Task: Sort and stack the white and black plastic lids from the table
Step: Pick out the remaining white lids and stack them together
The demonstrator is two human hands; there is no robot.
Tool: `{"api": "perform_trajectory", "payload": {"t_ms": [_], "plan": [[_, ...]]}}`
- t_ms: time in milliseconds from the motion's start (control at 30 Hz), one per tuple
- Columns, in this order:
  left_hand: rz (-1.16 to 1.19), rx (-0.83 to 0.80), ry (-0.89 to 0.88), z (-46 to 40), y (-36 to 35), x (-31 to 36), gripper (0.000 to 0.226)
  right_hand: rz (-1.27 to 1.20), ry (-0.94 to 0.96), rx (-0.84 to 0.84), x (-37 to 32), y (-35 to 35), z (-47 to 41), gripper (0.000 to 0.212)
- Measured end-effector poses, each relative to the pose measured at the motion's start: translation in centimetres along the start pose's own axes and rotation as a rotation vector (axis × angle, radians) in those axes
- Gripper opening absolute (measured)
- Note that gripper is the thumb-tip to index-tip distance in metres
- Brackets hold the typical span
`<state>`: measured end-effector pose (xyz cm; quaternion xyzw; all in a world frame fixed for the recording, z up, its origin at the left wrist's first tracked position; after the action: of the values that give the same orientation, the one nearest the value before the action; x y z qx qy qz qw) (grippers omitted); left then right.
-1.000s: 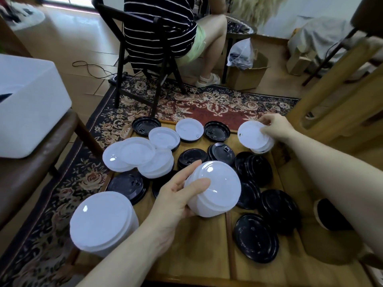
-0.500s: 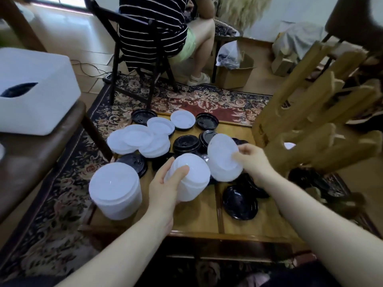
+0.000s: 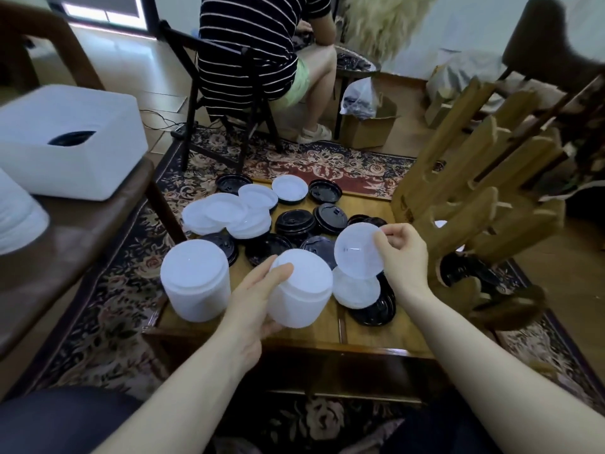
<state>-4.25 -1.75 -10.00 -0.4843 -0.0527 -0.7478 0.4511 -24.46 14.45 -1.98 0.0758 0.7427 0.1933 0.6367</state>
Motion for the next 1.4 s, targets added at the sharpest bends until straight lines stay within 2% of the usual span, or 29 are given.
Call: {"api": "perform_trajectory", "payload": {"t_ms": [67, 133, 233, 333, 400, 500, 600, 733, 833, 900, 1000, 1167, 1400], "plan": [[-0.021, -0.064, 0.047, 0.7, -0.8, -1.0, 0.041, -0.098, 0.109, -0.041, -2.1, -0.1, 1.7, 0.004], [-0.016, -0.089, 0.068, 1.3, -1.3, -1.5, 0.036, -0.162, 0.213, -0.152, -3.8, -0.9, 3.7, 0.014], [-0.020, -0.094, 0.057, 1.6, -1.5, -1.4, 0.030, -0.181, 0.301, -0.471, -5.1, -2.8, 6.7, 0.031], [-0.049, -0.147, 0.013, 1.7, -2.1, -0.8, 0.028, -0.149, 0.294, -0.776, -4.0, -4.4, 9.1, 0.042], [-0.080, -0.185, -0.017, 1.7, -2.6, -0.7, 0.032, -0.141, 0.237, -0.870, -2.9, -4.8, 9.7, 0.041], [-0.129, -0.204, -0.053, 1.4, -2.8, -0.5, 0.055, -0.182, 0.133, -0.784, -2.1, -4.5, 8.7, 0.033], [-0.139, -0.196, -0.109, 1.0, -2.9, 0.3, 0.063, -0.139, 0.100, -0.712, -1.4, -4.4, 7.6, 0.039], [-0.161, -0.223, -0.092, 0.8, -3.0, 0.5, 0.055, 0.033, 0.222, -0.807, -2.6, -4.1, 7.5, 0.047], [-0.165, -0.239, -0.044, 0.7, -3.0, 0.4, 0.039, 0.028, 0.260, -0.998, -3.4, -4.1, 8.3, 0.062], [-0.184, -0.248, -0.028, 0.5, -3.1, 0.1, 0.035, 0.016, 0.266, -1.068, -3.5, -4.4, 9.0, 0.069], [-0.179, -0.267, -0.005, 0.6, -3.5, -0.5, 0.037, 0.012, 0.285, -1.071, -3.5, -4.8, 9.3, 0.070], [-0.172, -0.312, -0.010, 0.8, -3.9, -0.6, 0.037, 0.033, 0.284, -0.991, -3.5, -4.9, 8.8, 0.052], [-0.168, -0.347, -0.032, 1.4, -4.4, -0.3, 0.047, 0.072, 0.346, -0.969, -3.8, -4.9, 8.7, 0.048]]}}
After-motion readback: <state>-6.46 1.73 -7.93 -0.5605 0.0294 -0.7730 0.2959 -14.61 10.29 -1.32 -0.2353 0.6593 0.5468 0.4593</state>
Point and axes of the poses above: each hand's wrist, its own z-axis away from the middle knuckle, its own y-axis out of the back of the hand, x = y × z, the point moved 10 cm from there along -z, towards the middle knuckle, and after that the axes turned 1 degree about -y, right-handed, at the moved point
